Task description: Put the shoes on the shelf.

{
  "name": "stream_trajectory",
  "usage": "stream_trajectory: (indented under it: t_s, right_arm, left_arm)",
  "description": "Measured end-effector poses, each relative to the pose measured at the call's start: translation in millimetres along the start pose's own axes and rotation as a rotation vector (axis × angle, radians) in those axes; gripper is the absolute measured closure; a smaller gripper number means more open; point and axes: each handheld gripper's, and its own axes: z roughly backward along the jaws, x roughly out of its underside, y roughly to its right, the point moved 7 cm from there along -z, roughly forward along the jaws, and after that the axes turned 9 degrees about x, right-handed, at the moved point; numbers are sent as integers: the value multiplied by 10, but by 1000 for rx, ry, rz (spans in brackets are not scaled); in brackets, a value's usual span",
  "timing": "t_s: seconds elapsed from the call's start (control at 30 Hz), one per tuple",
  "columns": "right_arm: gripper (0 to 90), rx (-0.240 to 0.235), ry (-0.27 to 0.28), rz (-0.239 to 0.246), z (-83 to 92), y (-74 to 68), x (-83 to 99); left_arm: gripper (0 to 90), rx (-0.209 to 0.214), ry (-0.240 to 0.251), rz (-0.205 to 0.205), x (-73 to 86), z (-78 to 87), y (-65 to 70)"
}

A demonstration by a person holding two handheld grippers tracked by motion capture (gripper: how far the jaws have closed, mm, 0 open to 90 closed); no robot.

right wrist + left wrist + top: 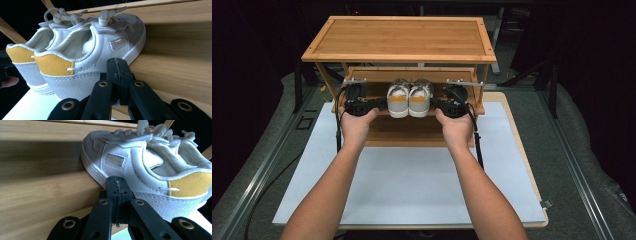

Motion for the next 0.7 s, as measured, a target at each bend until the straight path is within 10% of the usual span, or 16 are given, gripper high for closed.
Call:
stream_trajectory:
  t_s: [0.7]
  right_arm:
    - [900,48,-6,1,-259,120,-188]
  left_arm:
    - [900,-13,1,19,-159,-232,-141]
